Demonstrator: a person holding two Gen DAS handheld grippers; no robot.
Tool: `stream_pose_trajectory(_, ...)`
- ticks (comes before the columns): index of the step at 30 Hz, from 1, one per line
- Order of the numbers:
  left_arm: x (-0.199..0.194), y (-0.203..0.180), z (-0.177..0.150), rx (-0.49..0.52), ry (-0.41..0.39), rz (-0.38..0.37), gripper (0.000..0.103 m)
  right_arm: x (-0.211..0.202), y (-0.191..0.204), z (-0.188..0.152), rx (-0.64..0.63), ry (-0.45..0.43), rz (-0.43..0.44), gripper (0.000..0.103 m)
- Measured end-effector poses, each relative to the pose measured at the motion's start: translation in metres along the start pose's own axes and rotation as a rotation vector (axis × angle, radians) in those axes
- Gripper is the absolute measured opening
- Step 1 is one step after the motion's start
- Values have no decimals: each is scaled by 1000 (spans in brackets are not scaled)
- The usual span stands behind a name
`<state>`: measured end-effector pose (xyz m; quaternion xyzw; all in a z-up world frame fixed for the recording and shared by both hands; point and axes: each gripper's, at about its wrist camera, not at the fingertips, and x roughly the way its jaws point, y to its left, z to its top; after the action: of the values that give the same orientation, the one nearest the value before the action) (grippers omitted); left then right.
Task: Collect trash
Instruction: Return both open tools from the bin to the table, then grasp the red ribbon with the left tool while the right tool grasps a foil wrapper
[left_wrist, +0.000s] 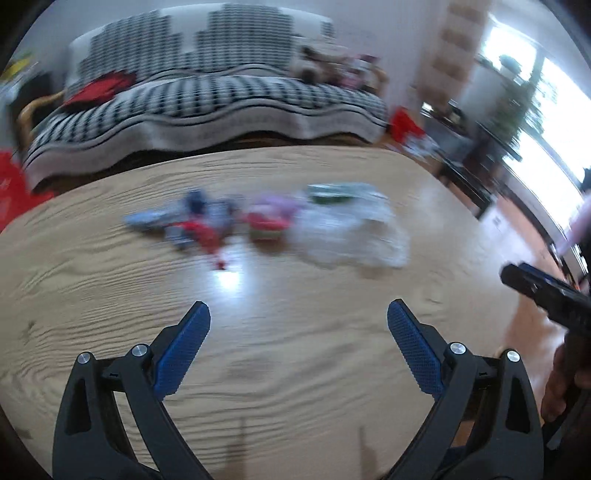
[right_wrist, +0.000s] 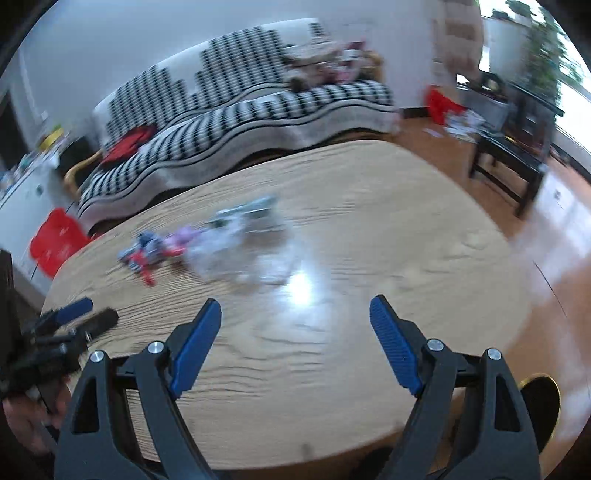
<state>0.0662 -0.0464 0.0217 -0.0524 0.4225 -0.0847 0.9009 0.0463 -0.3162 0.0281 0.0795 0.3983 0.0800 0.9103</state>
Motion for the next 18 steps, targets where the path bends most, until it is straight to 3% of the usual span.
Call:
stream_pose_trajectory(4,-1,57,-2,-95,10,74,94,21,38,6,-45,13,53,80)
stream_pose_trajectory(7,4,71,-2,-117,17,96,94,31,55,6,-52,21,82,80)
stream_pose_trajectory(13,26,75,8,-111,18,124,94,49,71,12,-55,42,103,80)
stream_pose_trajectory(18,62,60,14,-43,17,174,94,57,69,14,-43,56,104,80)
